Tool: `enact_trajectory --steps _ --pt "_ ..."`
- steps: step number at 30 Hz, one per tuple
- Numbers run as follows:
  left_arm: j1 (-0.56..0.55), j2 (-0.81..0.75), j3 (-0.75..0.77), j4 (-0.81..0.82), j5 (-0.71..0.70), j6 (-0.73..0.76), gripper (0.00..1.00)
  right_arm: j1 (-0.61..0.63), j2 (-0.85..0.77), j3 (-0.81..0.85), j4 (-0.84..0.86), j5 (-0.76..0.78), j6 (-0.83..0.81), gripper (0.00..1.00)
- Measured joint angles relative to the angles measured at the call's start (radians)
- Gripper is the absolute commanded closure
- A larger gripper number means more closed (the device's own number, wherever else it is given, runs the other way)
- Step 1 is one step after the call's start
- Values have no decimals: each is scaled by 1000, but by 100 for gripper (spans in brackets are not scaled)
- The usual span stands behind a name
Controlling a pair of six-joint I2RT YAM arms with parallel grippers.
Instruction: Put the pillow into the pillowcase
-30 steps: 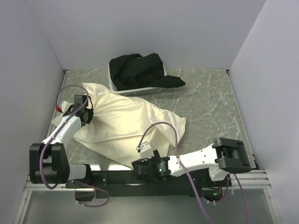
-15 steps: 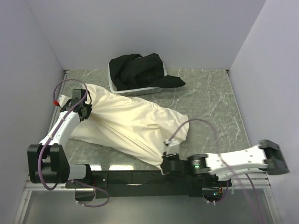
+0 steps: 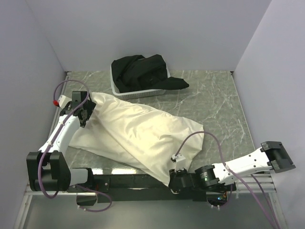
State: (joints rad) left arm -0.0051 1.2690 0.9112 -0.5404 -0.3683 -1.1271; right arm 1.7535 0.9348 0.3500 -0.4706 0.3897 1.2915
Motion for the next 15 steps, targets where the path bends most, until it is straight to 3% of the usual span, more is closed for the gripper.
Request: enact_trajectory --steps 3,8,15 --pt "0 0 21 -8 -30 11 4 10 6 65 -57 -16 -21 22" --pt "35 -65 0 -27 -74 6 2 -45 -83 224 -198 23 -79 11" --pt "129 -140 -150 -26 -90 -41 5 -558 -149 233 -135 -19 -325 7"
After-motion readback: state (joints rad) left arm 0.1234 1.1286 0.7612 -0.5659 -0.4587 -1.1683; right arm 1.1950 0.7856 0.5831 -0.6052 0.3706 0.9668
